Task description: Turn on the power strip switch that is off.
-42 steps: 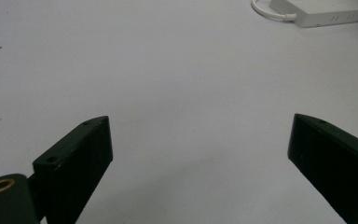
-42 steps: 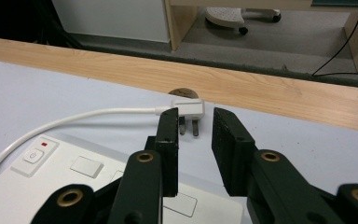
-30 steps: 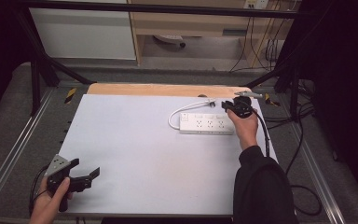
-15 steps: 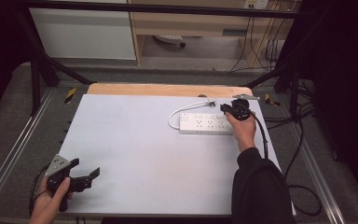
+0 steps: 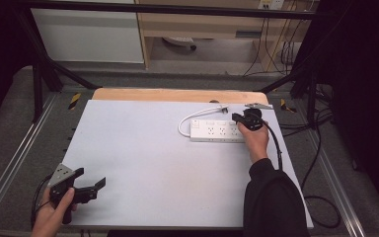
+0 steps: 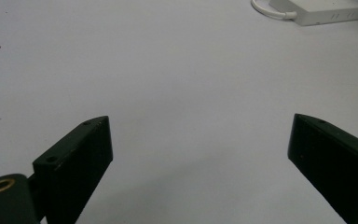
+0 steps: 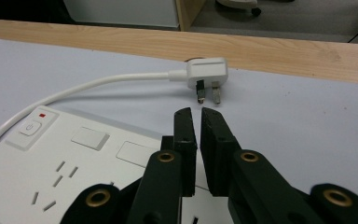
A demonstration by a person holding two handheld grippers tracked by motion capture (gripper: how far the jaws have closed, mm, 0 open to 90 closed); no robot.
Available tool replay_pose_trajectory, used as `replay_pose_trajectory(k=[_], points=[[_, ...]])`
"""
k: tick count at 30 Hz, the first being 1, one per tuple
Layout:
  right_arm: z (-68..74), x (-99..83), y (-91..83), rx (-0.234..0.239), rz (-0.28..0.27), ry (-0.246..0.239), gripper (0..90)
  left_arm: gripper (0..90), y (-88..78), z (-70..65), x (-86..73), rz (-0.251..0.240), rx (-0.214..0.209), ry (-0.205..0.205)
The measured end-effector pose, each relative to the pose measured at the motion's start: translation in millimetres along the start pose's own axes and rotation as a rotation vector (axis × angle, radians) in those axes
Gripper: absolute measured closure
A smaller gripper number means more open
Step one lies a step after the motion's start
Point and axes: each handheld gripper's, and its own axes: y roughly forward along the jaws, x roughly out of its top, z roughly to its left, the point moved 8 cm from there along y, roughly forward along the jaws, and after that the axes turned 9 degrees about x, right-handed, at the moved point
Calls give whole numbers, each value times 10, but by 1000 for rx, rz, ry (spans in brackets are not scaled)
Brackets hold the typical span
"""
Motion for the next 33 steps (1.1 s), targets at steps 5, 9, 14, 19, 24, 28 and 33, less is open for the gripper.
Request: replay_pose_trajectory(k=[5,9,14,19,24,28,33], points=[[23,-29,12,11,1,6,867,64,1,-3,-1,0,-1,-1],[32,-47,22,12,1,4,874,64,1,-1,-1,-1,-1,-1],[30,-59,16,15,-5,15,888,64,2,-4,-1,0,-4,2],[35,-79,21,18,-4,15,898,64,2,-3,-2,0,-2,1],[44,-85,30,20,-3,14,899,64,2,-4,0,0,-3,4],[51,-95,42,22,-1,11,900,64,3,-3,-2,1,-1,4],[67,-105,63,25,3,10,900,64,3,-3,-2,0,-3,4]])
